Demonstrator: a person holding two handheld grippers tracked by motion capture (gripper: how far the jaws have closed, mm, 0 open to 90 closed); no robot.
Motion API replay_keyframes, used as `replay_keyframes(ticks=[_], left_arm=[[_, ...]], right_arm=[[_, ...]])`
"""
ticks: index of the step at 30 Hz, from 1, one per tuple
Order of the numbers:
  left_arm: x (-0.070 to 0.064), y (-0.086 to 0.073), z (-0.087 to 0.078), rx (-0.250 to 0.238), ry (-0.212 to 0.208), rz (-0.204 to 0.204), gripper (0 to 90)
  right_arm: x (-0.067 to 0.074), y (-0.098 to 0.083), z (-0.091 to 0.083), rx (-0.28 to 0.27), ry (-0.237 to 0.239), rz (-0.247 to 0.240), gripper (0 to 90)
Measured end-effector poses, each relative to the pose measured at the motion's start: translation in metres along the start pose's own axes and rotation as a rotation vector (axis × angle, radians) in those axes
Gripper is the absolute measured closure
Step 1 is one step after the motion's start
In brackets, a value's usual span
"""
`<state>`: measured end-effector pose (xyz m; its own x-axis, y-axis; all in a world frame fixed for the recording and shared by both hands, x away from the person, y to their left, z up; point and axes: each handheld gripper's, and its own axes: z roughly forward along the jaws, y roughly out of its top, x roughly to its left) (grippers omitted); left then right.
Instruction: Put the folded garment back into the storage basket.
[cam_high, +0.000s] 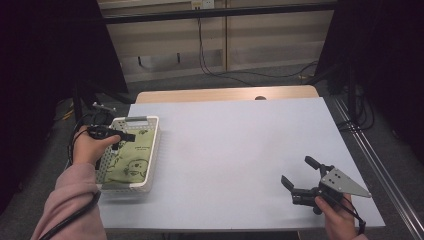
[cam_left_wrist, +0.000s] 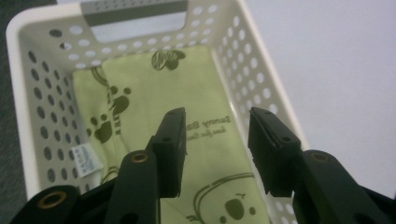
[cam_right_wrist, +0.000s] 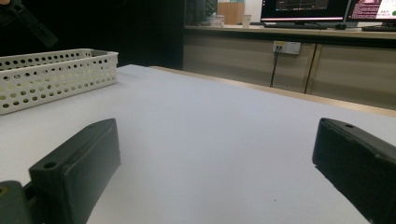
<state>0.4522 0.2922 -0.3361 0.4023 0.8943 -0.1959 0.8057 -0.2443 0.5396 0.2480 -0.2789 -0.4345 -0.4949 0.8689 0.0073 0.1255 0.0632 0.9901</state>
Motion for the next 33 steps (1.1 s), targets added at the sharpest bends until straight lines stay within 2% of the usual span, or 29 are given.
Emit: replay_keyframes(ticks=[2, 5, 10, 12, 13, 16, 17, 18, 24, 29, 32, 33], left_arm=[[-0.003, -0.005, 0.000, -0.030, -0.032, -0.013, 51.5], [-0.007, -0.011, 0.000, -0.061, -0.059, 0.012, 45.8], [-0.013, -0.020, -0.002, -0.126, -0.107, 0.016, 39.5], [-0.017, -0.024, -0.003, -0.147, -0.104, 0.030, 37.5], [-0.017, -0.025, -0.002, -0.160, -0.097, 0.050, 36.3], [-0.022, -0.032, -0.001, -0.175, -0.127, 0.042, 33.8], [-0.023, -0.034, -0.001, -0.177, -0.119, 0.064, 33.3], [-0.025, -0.035, -0.001, -0.181, -0.127, 0.054, 32.3], [-0.033, -0.044, -0.004, -0.230, -0.145, 0.071, 28.5], [-0.040, -0.053, -0.004, -0.262, -0.176, 0.073, 26.7], [-0.042, -0.059, -0.002, -0.273, -0.171, 0.082, 25.0], [-0.042, -0.061, -0.001, -0.277, -0.178, 0.074, 24.9]], right_arm=[[0.001, 0.000, 0.000, -0.001, 0.004, 0.000, 0.5], [0.002, 0.001, 0.000, 0.002, 0.003, -0.009, 0.5], [0.001, 0.000, 0.000, 0.002, -0.003, 0.002, 0.5], [0.001, 0.000, 0.000, 0.002, -0.002, 0.001, 0.5], [0.001, 0.000, 0.000, 0.002, 0.001, 0.001, 0.5], [0.001, 0.000, 0.000, 0.005, 0.001, -0.001, 0.5], [0.001, 0.000, 0.000, 0.005, 0.000, -0.001, 0.6], [0.001, 0.000, 0.000, 0.004, 0.001, -0.002, 0.6], [0.001, 0.000, 0.000, 0.005, 0.001, 0.003, 0.5], [0.002, 0.000, 0.000, 0.005, -0.001, 0.002, 0.6], [0.002, 0.000, 0.000, 0.003, 0.003, 0.004, 0.6], [0.002, 0.000, 0.000, 0.003, 0.004, 0.004, 0.6]])
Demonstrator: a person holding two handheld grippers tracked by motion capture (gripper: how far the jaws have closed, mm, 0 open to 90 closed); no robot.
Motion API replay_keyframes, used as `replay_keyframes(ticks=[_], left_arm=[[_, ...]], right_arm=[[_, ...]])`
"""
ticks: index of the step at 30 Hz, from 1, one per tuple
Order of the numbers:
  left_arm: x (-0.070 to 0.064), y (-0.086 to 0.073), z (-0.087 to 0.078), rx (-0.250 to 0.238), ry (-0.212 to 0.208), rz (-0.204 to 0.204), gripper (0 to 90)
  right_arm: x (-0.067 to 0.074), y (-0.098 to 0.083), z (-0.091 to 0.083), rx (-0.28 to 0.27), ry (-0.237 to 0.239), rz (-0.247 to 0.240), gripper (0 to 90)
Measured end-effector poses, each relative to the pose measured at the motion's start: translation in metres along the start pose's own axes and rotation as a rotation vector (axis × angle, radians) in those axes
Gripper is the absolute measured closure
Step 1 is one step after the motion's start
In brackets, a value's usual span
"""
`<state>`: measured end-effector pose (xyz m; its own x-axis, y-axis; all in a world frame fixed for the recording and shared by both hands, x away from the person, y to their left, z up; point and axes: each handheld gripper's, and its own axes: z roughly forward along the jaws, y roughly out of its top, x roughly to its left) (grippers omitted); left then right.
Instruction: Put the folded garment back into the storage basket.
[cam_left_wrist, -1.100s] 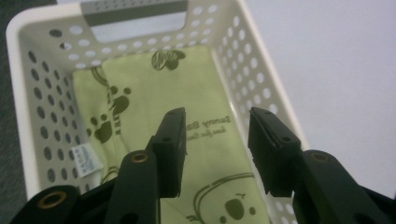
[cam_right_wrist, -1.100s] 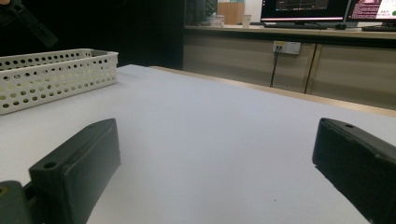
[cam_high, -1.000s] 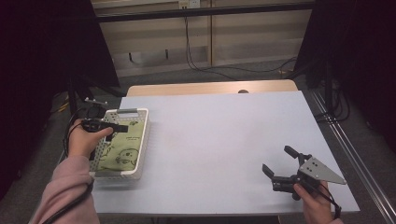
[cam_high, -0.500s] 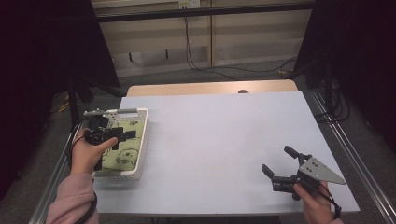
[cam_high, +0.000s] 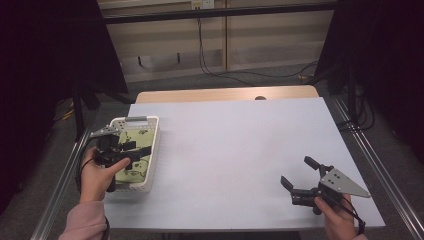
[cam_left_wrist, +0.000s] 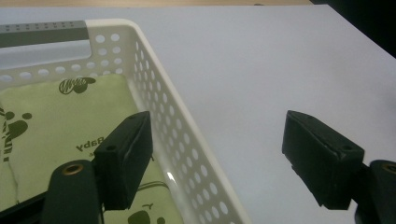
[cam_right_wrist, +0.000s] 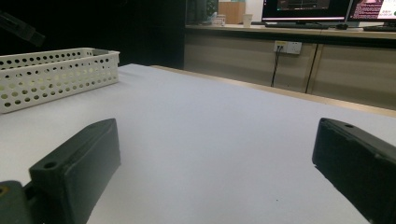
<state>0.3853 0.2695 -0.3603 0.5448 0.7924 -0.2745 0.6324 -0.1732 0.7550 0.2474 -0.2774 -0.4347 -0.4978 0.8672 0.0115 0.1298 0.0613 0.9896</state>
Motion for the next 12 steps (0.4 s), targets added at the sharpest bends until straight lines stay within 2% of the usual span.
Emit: replay_keyframes(ticks=[2, 3, 5, 8, 10, 11, 12], left_arm=[[-0.002, -0.004, 0.000, -0.009, -0.003, -0.007, 24.3], [-0.003, -0.006, 0.000, -0.007, 0.000, 0.006, 24.2], [-0.005, -0.010, -0.001, -0.025, -0.009, 0.006, 24.1], [-0.009, -0.017, -0.001, -0.056, -0.010, 0.009, 22.9], [-0.012, -0.022, 0.001, -0.089, -0.033, 0.001, 22.4], [-0.013, -0.025, 0.002, -0.095, -0.036, 0.007, 21.8], [-0.014, -0.028, 0.004, -0.124, -0.043, 0.013, 20.8]], right_arm=[[0.000, 0.000, 0.000, 0.005, -0.004, 0.001, 0.6], [0.000, 0.000, 0.000, 0.000, 0.001, 0.000, 0.6], [0.000, 0.000, 0.000, 0.000, 0.000, 0.001, 0.6], [0.000, 0.000, 0.000, 0.005, -0.002, 0.002, 0.6], [0.000, 0.000, 0.000, 0.004, 0.000, 0.001, 0.6], [0.000, 0.000, 0.000, 0.004, 0.000, 0.000, 0.6], [0.000, 0.000, 0.001, 0.003, 0.002, 0.000, 0.6]])
